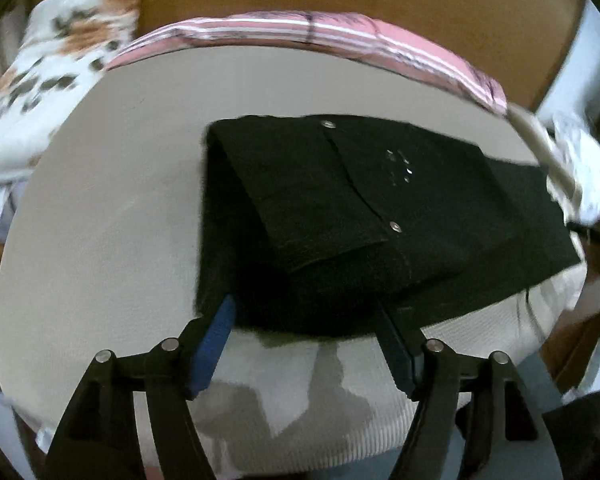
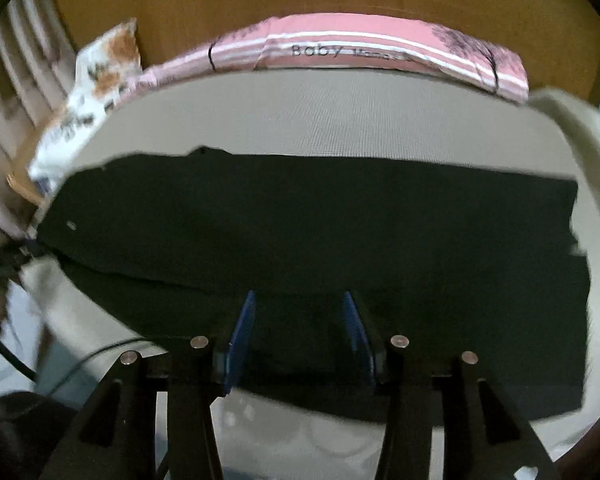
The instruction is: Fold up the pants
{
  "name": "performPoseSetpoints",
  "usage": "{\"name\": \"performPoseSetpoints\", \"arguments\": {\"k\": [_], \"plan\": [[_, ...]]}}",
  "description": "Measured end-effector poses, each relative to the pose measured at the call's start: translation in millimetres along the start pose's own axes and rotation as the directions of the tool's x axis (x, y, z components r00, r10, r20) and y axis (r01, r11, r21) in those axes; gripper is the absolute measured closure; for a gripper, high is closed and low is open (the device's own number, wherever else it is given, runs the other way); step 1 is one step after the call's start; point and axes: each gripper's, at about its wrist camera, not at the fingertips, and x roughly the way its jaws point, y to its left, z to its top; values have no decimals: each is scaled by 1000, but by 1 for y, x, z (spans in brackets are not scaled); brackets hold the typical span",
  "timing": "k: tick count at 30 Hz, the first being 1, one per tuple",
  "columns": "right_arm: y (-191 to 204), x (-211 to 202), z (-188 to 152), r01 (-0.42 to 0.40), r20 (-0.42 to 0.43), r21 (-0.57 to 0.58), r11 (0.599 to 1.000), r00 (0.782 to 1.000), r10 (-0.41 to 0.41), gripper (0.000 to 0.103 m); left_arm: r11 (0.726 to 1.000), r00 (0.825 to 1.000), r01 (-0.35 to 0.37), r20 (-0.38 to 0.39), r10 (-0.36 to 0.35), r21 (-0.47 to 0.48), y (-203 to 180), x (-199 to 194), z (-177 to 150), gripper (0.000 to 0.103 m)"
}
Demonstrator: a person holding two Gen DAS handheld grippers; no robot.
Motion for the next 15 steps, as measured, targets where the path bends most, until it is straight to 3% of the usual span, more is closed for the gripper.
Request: {"name": "performPoseSetpoints", "arguments": {"k": [1,4,8,9,12,15], "plan": [[-2,-4,-5,-17,4,33,999,1000,17,59,999,1000,6,-5,-6,-46,5,-4,-2,32],[-7,-7,-14,-51,6,106,993,999,51,59,966,991,137,28,-134,-220,19,-17,-13,32],[-19,1,-24,-108,28,227,968,994,104,58,892,959,281,66,-275,-354,17,-13,-22,32],[-23,5,-26,-111,33,257,960,994,106,58,862,945,322,78,-317,-391,15,-7,-24,32],[-34,17,-30,-114,40,337,935,993,107,58,801,922,374,98,-373,-468,13,9,-20,32],[-48,27,-31,-118,57,415,902,993,104,58,773,921,376,116,-371,-511,15,22,-15,32]]}}
